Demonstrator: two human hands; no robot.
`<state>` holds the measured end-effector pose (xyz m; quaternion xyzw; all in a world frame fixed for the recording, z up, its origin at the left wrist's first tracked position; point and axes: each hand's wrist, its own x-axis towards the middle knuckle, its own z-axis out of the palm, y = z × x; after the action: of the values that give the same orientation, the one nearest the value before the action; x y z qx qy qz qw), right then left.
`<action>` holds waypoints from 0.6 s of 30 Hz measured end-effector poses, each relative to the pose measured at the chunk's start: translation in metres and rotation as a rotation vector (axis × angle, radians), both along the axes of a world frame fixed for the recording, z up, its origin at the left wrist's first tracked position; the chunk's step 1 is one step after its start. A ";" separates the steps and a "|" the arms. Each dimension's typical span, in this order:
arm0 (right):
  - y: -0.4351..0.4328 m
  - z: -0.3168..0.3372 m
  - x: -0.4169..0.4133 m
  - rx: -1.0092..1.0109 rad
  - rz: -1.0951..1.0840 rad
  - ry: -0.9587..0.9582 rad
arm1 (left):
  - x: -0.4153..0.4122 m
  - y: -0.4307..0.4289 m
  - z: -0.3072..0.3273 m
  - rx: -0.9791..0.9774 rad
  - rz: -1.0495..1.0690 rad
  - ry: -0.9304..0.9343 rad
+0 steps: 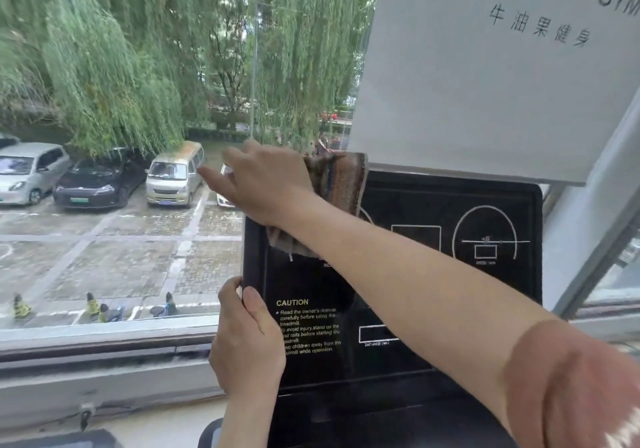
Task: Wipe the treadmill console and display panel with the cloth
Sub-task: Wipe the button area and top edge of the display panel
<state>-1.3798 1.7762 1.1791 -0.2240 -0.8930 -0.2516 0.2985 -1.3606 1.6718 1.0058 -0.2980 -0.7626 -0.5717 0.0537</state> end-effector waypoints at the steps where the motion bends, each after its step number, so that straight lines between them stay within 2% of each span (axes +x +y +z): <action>1: 0.000 -0.002 0.006 0.020 0.059 0.018 | 0.000 0.000 0.000 0.004 0.001 -0.008; 4: 0.012 0.010 0.041 -0.150 0.149 -0.040 | 0.000 -0.001 -0.001 0.014 -0.008 -0.009; 6: 0.029 0.024 0.069 -0.316 0.017 -0.116 | 0.001 -0.001 -0.001 0.018 -0.001 -0.003; 8: 0.039 0.034 0.077 -0.381 -0.099 -0.126 | 0.002 0.001 -0.002 0.013 0.010 0.010; 10: 0.030 0.033 0.057 -0.287 -0.114 -0.101 | 0.002 0.002 -0.003 -0.005 0.026 0.013; 12: 0.012 0.014 0.024 -0.080 -0.093 -0.049 | 0.001 0.003 -0.003 -0.010 0.045 0.013; 15: -0.002 -0.013 0.003 -0.043 -0.033 0.190 | 0.002 0.002 -0.001 -0.012 0.035 0.010; 18: 0.011 -0.028 0.027 0.059 0.086 0.207 | 0.003 0.000 0.000 -0.011 0.029 -0.002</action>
<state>-1.3531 1.7870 1.1507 -0.2015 -0.8583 -0.2402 0.4062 -1.3580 1.6722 1.0057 -0.2865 -0.7701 -0.5668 0.0594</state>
